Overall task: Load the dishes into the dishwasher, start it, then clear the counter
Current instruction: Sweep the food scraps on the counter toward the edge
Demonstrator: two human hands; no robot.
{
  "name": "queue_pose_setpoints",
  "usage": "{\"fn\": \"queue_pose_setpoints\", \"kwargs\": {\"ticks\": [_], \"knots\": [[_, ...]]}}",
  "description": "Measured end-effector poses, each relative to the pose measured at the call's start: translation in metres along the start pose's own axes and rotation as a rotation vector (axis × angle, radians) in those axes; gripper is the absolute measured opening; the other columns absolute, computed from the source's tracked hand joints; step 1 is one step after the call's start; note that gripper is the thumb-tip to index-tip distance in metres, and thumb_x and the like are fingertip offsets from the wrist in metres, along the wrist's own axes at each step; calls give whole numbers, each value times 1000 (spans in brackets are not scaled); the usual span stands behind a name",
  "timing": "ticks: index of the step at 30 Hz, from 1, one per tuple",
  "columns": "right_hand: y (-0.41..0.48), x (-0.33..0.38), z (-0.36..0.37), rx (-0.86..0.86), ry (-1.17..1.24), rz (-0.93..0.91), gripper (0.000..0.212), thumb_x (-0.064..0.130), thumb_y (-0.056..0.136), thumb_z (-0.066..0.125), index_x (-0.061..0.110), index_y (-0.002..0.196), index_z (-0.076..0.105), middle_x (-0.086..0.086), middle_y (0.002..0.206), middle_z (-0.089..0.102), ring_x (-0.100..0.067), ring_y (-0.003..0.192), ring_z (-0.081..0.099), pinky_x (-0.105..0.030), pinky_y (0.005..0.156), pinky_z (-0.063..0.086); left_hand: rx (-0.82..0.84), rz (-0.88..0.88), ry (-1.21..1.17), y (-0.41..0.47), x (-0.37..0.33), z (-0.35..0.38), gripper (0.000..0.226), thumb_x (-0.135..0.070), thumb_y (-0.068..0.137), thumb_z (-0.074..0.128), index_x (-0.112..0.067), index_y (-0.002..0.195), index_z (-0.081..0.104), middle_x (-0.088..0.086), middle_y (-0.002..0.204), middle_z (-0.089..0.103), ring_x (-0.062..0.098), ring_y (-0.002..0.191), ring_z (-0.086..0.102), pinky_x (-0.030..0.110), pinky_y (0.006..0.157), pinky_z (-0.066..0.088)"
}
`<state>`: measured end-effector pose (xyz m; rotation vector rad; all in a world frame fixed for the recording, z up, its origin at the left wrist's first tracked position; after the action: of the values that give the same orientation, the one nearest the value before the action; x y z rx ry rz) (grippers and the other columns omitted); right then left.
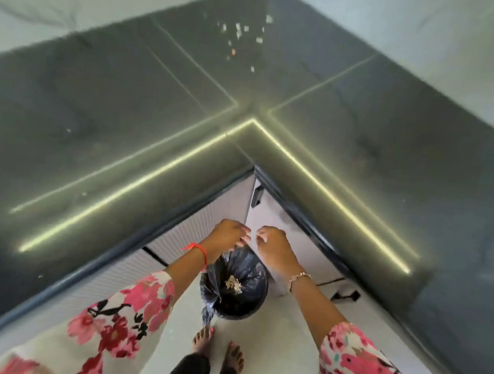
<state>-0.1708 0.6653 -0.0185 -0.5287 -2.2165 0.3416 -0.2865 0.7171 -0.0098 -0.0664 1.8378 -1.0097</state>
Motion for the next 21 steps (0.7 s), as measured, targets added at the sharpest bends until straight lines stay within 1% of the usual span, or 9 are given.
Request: {"fn": "queue_pose_setpoints", "kwargs": {"ticks": [2, 4, 7, 9, 11, 13, 16, 18, 21], "knots": [[-9, 33, -29, 23, -63, -83, 24, 8, 91, 46, 0, 103, 66, -15, 109, 66, -26, 102, 60, -25, 83, 42, 54, 73, 15, -33, -39, -11, 19, -8, 92, 45, -15, 87, 62, 0, 77, 62, 5, 61, 58, 17, 59, 43], [-13, 61, -58, 4, -68, -162, 23, 7, 91, 47, -1, 97, 68, -17, 98, 68, -26, 90, 62, -19, 70, 39, 73, 154, 41, -51, -72, -25, 17, -14, 91, 50, -20, 82, 62, -3, 77, 63, 7, 69, 60, 22, 68, 43], [-11, 100, -101, -89, -41, -252, 22, 7, 89, 51, -2, 87, 70, -15, 76, 65, -21, 65, 52, -11, 50, 34, -2, 330, 73, -54, -115, -53, 16, -13, 91, 50, -19, 86, 63, -2, 79, 65, 9, 72, 60, 20, 63, 42], [5, 115, -121, -127, -28, -285, 19, 7, 88, 53, 3, 88, 72, -10, 80, 69, -20, 71, 59, -10, 54, 36, -80, 415, 143, -44, -138, -73, 16, -10, 92, 49, -13, 97, 64, 2, 85, 66, 1, 64, 61, 15, 58, 41], [29, 129, -137, -178, -16, -308, 17, 8, 87, 55, 2, 86, 71, -13, 83, 71, -16, 71, 58, -18, 60, 37, -174, 495, 211, -27, -163, -95, 20, -4, 91, 48, -3, 103, 64, 8, 91, 66, -9, 51, 58, 7, 52, 41], [60, 142, -151, -226, -7, -314, 18, 8, 86, 55, -1, 83, 70, -18, 78, 70, -13, 66, 54, -21, 60, 37, -250, 563, 276, -2, -184, -119, 20, -1, 89, 50, 0, 100, 66, 9, 87, 66, -10, 52, 57, 8, 56, 42], [107, 156, -162, -279, 26, -285, 19, 6, 86, 51, 4, 88, 69, -6, 78, 66, -14, 69, 56, -8, 56, 37, -349, 573, 375, 39, -206, -152, 20, -7, 88, 53, -4, 99, 68, 6, 91, 68, 7, 78, 60, 16, 68, 40], [146, 165, -166, -286, 21, -272, 20, 10, 89, 49, 7, 96, 68, -5, 89, 66, -15, 78, 58, -7, 63, 39, -388, 557, 409, 77, -218, -177, 22, -9, 88, 52, -3, 103, 67, 8, 102, 68, 16, 94, 61, 17, 78, 40], [197, 176, -170, -277, 21, -256, 26, 16, 93, 47, 7, 113, 61, -8, 118, 62, -21, 110, 57, -30, 96, 43, -415, 528, 447, 126, -235, -209, 26, -3, 87, 48, 0, 107, 64, 15, 113, 65, 24, 107, 58, 23, 91, 40]]}}
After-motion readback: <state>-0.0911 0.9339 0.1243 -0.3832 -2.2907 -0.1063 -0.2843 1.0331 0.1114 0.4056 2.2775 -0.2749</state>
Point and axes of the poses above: each hand's wrist, its own y-axis towards the middle knuckle, its own z-axis out of the palm, x = y × z, the point moved 2 cm from there along y, towards the middle knuckle
